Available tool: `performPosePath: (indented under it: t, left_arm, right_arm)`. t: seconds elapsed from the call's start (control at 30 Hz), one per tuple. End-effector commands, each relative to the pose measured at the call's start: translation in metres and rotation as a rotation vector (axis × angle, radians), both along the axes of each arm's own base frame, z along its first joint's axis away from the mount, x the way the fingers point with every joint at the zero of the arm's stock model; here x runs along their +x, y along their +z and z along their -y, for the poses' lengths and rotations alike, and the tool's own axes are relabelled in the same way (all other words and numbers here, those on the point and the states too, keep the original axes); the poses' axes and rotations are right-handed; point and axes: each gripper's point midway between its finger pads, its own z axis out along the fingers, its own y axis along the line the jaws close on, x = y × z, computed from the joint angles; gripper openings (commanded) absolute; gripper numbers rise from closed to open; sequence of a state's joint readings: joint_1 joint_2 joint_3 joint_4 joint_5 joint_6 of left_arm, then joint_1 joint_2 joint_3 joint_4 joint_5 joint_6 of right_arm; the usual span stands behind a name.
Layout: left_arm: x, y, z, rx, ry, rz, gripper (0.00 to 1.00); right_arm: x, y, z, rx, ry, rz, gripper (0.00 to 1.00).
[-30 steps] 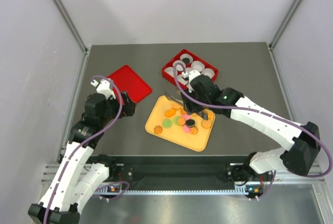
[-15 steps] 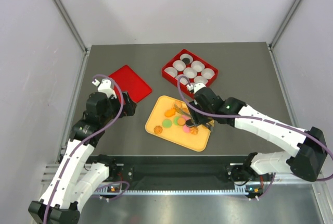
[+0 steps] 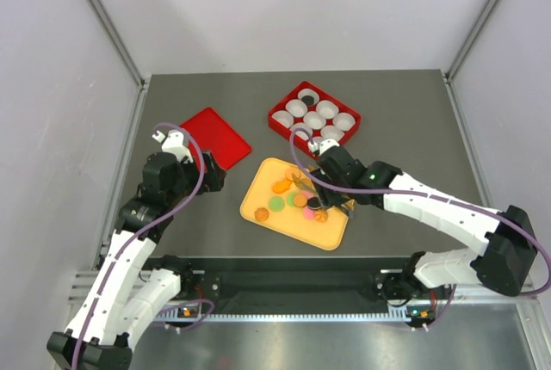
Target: Pack the cookies
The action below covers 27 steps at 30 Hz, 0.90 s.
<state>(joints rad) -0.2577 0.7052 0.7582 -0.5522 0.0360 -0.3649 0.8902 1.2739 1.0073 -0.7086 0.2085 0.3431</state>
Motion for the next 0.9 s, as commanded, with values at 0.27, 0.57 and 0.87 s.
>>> performPosePath:
  t: [0.27,0.57,0.87]
  left_arm:
    - [0.003,0.003,0.001,0.002,-0.01,0.024,0.99]
    - [0.003,0.004,0.002,0.001,-0.012,0.025,0.99]
    - [0.003,0.003,0.001,0.001,-0.012,0.024,0.99]
  right_arm:
    - [0.001,-0.008,-0.01,-0.005,0.013,0.01,0.46]
    - [0.0,-0.013,-0.009,-0.019,0.013,0.003,0.46]
    - [0.002,-0.012,-0.005,-0.043,0.004,0.012,0.45]
